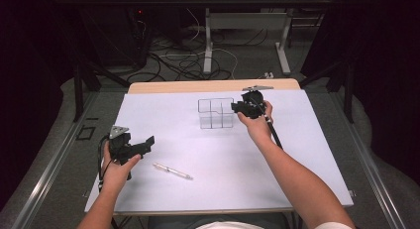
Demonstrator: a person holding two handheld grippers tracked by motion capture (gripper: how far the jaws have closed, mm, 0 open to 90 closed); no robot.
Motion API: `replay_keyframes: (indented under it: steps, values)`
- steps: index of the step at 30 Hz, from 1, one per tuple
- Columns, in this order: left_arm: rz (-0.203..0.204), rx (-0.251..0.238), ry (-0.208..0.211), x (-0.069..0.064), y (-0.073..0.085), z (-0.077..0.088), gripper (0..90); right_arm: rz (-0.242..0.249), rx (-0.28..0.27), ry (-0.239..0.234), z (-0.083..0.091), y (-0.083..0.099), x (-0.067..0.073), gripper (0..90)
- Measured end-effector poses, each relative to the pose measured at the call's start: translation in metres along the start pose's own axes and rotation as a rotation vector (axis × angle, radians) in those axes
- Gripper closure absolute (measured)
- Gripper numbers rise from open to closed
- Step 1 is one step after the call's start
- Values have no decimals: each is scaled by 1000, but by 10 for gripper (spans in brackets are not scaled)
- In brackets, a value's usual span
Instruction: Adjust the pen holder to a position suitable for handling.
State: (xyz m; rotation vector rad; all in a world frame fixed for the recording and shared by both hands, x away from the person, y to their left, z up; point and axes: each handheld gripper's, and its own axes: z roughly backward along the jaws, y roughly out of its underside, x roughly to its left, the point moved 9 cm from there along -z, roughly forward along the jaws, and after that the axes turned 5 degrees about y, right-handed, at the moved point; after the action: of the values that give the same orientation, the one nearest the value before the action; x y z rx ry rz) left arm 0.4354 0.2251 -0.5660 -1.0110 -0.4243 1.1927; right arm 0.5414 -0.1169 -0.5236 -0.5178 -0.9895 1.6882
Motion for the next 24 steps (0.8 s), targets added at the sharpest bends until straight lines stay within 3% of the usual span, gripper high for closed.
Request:
replay_keyframes:
  steps: [7,10,14,20,24]
  values:
    - [2,-5,-2,0,-1,1,31,44,-17,-74,17,5,15,567]
    - [7,-9,11,-1,-1,2,30,88,-24,-120,24,14,23,497]
    - [-7,-4,24,-3,-1,2,25,105,-23,-148,31,20,27,461]
    - [-13,3,30,-5,0,2,25,181,-32,-161,46,37,29,389]
    - [-11,2,29,-5,1,1,26,175,-40,-218,51,45,34,345]
